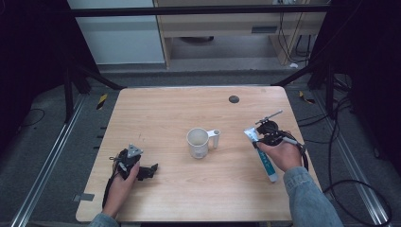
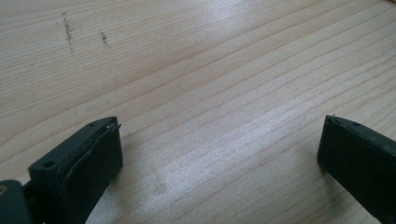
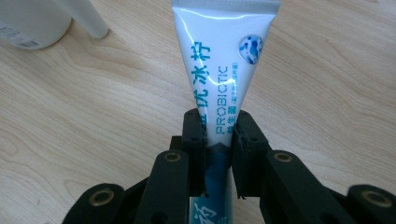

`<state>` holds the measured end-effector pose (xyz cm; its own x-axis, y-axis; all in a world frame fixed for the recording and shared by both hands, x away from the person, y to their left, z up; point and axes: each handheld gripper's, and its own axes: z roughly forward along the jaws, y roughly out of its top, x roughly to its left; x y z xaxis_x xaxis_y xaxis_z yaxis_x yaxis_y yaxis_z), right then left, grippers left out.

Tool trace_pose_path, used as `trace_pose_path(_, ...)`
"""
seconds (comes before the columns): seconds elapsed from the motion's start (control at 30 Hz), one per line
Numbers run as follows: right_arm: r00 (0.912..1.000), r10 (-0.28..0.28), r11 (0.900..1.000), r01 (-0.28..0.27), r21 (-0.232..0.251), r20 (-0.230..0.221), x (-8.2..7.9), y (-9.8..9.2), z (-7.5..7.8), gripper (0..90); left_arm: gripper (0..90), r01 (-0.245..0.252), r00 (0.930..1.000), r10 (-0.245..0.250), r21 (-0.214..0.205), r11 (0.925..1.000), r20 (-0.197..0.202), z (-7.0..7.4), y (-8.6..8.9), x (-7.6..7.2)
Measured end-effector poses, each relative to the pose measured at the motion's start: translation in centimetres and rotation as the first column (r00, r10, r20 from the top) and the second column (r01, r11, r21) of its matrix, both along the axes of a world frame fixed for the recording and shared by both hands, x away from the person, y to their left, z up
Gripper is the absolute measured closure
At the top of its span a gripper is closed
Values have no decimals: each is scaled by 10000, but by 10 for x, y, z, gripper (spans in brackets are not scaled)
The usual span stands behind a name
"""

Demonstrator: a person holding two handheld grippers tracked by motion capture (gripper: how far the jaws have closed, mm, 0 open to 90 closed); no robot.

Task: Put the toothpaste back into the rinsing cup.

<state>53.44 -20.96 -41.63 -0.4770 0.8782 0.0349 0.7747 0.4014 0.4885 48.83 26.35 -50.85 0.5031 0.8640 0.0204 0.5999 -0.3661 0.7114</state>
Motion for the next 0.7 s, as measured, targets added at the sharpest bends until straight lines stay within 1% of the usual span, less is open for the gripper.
trace_pose_path(0.07,10000,-2,10000,2,36,3,0,0,1,771,0,-1,10000,1,-1,10000,0,0,0,0)
trace_pose_path(0.27,9998,-66,9998,62,167,203,0,-2,7,772,0,2,10000,-2,3,10000,-1,0,0,0)
trace_pose_path(0.43,9994,-3,9998,-4,196,356,0,-2,13,773,0,1,10000,-1,2,10000,1,0,0,0)
trace_pose_path(0.7,9990,-47,9997,35,256,450,0,-1,21,774,0,4,10000,-4,6,10000,-1,0,0,0)
